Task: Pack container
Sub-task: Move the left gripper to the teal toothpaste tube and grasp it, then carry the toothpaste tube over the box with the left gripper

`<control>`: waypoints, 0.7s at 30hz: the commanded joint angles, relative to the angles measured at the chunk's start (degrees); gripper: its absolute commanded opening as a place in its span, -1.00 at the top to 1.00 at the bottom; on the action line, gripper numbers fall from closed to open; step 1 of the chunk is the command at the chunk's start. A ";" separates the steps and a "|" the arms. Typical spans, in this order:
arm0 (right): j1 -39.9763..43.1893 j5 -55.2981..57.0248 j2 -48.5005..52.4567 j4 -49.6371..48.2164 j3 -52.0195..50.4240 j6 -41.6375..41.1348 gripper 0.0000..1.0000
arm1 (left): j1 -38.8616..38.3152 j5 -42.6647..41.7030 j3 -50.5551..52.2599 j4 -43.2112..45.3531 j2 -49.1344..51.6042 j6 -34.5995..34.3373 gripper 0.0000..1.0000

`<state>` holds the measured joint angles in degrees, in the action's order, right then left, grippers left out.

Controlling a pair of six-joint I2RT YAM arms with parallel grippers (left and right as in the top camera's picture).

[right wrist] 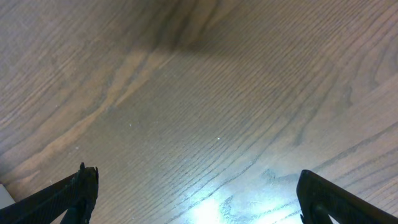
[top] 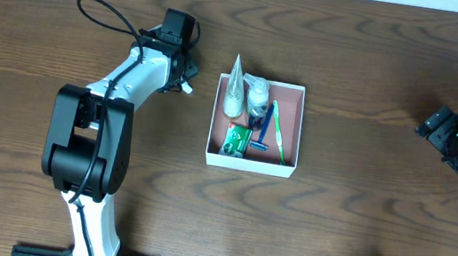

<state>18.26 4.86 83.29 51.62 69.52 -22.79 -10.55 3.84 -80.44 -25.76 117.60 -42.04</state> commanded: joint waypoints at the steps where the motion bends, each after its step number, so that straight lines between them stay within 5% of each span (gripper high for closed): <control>1: 0.44 0.24 -0.35 0.07 0.70 0.13 -0.99 | 0.24 1.27 -0.90 -0.72 1.05 -0.72 0.03; 12: 0.44 0.24 -0.35 0.07 0.70 0.13 -0.99 | 0.24 1.05 -0.90 -2.27 3.91 -0.68 0.06; 17: 0.44 0.24 -0.35 0.07 0.70 0.13 -0.99 | 0.24 -0.37 -0.90 -3.72 3.91 0.20 0.71; 21: 0.44 0.24 -0.35 0.07 0.70 0.13 -0.99 | 0.24 -0.33 -0.90 -6.21 3.82 0.52 0.78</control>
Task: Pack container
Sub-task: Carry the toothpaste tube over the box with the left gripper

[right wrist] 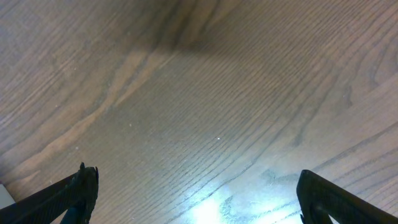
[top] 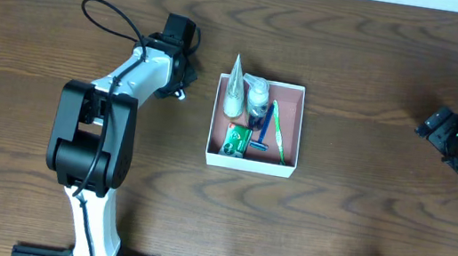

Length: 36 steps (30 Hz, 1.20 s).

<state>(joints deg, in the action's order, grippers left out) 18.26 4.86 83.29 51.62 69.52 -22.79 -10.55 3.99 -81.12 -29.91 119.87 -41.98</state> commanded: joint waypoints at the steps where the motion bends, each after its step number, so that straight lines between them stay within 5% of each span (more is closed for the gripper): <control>1: 0.44 0.24 -0.35 0.07 0.70 0.13 -0.98 | 0.24 -0.50 -0.22 -2.47 1.44 1.16 0.78; 9: 0.44 0.24 -0.35 0.07 0.70 0.13 -0.98 | 0.24 -0.55 -0.24 -4.66 -4.31 8.31 0.78; 22: 0.44 0.24 -0.35 0.07 0.70 0.13 -0.99 | -1.53 -0.68 -0.24 -10.64 -34.07 15.21 0.78; 29: 0.44 0.24 -0.35 0.07 0.70 0.13 -0.99 | -13.16 -1.68 -0.24 -11.82 -45.35 15.13 0.78; 36: 0.44 0.24 -0.35 0.07 0.70 0.13 -0.99 | -28.30 -1.40 -0.22 -10.27 -42.58 14.73 0.78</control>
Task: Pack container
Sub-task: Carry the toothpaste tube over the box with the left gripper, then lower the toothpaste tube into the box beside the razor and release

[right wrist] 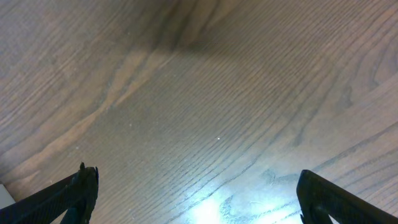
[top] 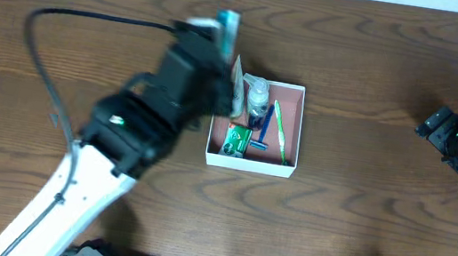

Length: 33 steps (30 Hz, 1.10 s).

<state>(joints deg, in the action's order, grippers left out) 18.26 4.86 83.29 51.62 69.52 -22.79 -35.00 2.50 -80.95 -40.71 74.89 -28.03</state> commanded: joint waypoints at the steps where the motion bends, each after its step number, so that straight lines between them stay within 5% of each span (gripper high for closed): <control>1: 0.44 0.24 -0.35 0.07 0.70 0.13 -0.99 | -5.25 0.28 -0.39 0.94 3.61 0.76 0.78; 22: 0.44 0.24 -0.35 0.07 0.70 0.13 -0.99 | -13.35 0.46 -0.39 5.77 28.83 -6.58 0.77; 28: 0.44 0.24 -0.35 0.07 0.70 0.13 -0.99 | -13.35 0.46 -0.39 6.78 28.85 -6.58 0.28; 33: 0.44 0.24 -0.35 0.07 0.70 0.13 -0.99 | -13.35 0.44 -0.39 6.99 28.85 -6.56 0.21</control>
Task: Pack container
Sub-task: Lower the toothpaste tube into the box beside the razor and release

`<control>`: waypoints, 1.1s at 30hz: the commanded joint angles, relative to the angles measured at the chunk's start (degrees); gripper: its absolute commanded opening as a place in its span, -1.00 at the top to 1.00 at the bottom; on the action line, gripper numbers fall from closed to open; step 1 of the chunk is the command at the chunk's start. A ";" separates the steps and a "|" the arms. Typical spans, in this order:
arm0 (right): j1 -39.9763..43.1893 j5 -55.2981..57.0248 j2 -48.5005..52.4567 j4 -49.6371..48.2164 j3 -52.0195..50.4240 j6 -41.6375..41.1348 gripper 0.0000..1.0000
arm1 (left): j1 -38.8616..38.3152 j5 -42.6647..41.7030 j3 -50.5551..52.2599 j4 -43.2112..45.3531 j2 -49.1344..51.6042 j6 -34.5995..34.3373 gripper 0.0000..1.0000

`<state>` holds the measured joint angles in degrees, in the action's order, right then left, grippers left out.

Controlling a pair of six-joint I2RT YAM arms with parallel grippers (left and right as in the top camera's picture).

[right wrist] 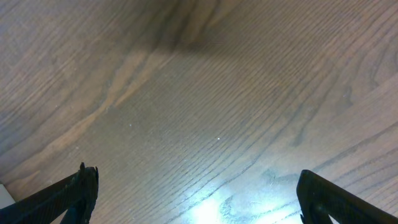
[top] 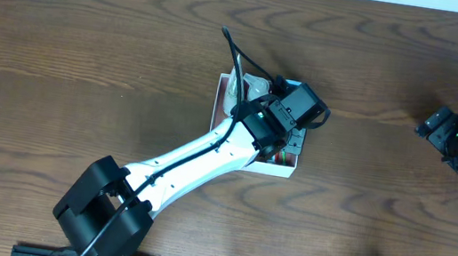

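Observation:
The white box [top: 282, 170] lies mid-table in the overhead view, mostly covered by my left arm. My left gripper [top: 302, 109] hangs over the box's back right part. Its fingers are hidden beneath the wrist, so its state and load cannot be told. At the box's back left, a white cone-shaped tube [top: 232, 87] and a clear bottle [top: 255, 84] still show. My right gripper [right wrist: 196, 177] is open over bare wood, far right of the box, with nothing between its fingers. It also shows in the overhead view as the right gripper [top: 441, 127].
The left arm's black cable [top: 237, 57] arcs up behind the box. The dark wooden table [top: 360, 218] lies all around, and its back edge runs along the top of the overhead view.
My left arm was raised beside the box's back left corner with a blurred white-and-teal item at its gripper. Now that gripper is over the box's right half. The right arm is unchanged.
My left gripper first sat low on the table left of the box, at a small white item, and stayed there at the following moment. Then it was raised beside the box with a white-and-teal item. Now it hangs over the box. The right gripper stayed open throughout.

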<state>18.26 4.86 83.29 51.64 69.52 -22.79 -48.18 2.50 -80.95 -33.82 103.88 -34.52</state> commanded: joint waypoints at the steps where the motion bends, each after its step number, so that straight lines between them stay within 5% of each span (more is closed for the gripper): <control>1: 0.44 0.24 -0.35 0.04 0.70 0.13 -0.99 | -0.17 0.44 -0.39 0.09 -0.13 -0.07 0.21; 11: 0.44 0.24 -0.35 0.04 0.70 0.13 -0.99 | -0.17 0.52 -0.42 -1.31 -4.83 4.63 0.21; 22: 0.44 0.24 -0.35 0.04 0.70 0.13 -0.98 | -0.17 9.35 -0.42 -11.52 -22.73 10.58 0.17; 25: 0.44 0.24 -0.35 0.04 0.70 0.13 -0.99 | -0.15 9.79 -0.42 -14.69 -27.85 12.24 -0.08; 30: 0.44 0.24 -0.35 0.04 0.70 0.13 -0.98 | -0.15 10.19 -0.42 -18.51 -33.62 12.22 -0.95; 33: 0.44 0.24 -0.35 0.04 0.70 0.13 -0.98 | -0.15 10.19 -0.42 -20.57 -35.71 12.24 -0.98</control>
<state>18.26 4.86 83.29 51.62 69.52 -22.79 -48.23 11.46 -80.95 -53.36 69.41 -23.24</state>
